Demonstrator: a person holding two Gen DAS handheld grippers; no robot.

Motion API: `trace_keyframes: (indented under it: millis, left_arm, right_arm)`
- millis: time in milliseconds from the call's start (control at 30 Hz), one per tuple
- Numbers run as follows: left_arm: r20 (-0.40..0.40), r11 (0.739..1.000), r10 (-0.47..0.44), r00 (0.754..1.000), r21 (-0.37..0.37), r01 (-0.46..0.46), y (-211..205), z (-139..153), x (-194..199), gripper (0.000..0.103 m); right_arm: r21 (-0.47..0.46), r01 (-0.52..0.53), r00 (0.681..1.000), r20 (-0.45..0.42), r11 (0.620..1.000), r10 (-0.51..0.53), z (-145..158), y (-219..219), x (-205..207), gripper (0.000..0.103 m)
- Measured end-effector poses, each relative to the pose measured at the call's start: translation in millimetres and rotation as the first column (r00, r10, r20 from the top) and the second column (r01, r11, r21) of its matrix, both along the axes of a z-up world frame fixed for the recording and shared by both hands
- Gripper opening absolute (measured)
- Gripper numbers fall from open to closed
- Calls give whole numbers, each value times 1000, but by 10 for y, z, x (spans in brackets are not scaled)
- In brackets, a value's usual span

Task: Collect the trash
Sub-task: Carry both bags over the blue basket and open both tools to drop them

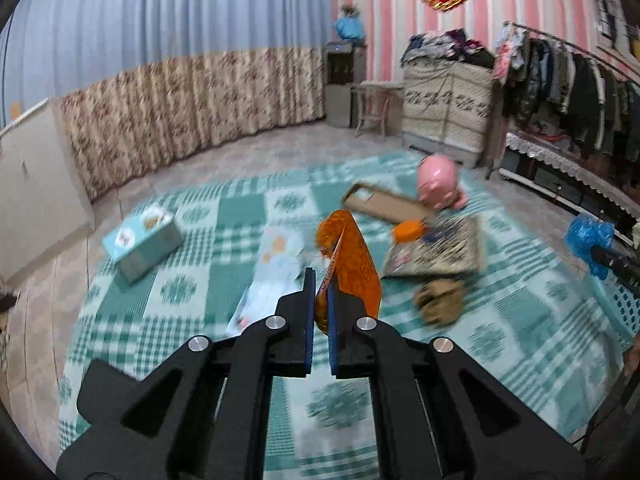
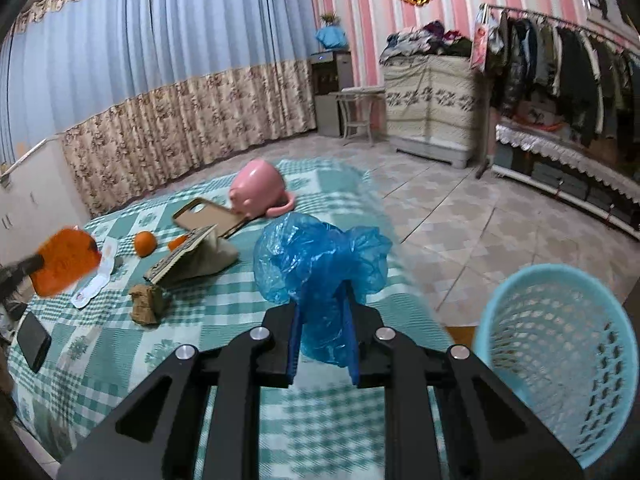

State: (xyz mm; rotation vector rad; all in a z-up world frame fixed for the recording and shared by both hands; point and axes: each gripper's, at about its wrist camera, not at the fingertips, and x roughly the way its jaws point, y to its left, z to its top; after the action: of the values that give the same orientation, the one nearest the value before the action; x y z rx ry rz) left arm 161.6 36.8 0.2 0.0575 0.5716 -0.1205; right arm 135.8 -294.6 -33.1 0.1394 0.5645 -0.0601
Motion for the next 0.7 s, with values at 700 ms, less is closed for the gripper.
trace_keyframes:
  millis: [700]
  left_arm:
    - [101, 919, -391, 915, 0, 393, -1936, 454, -249, 4]
  right_arm:
    - [57, 383, 917, 99, 922, -386, 277, -1288, -1069, 19]
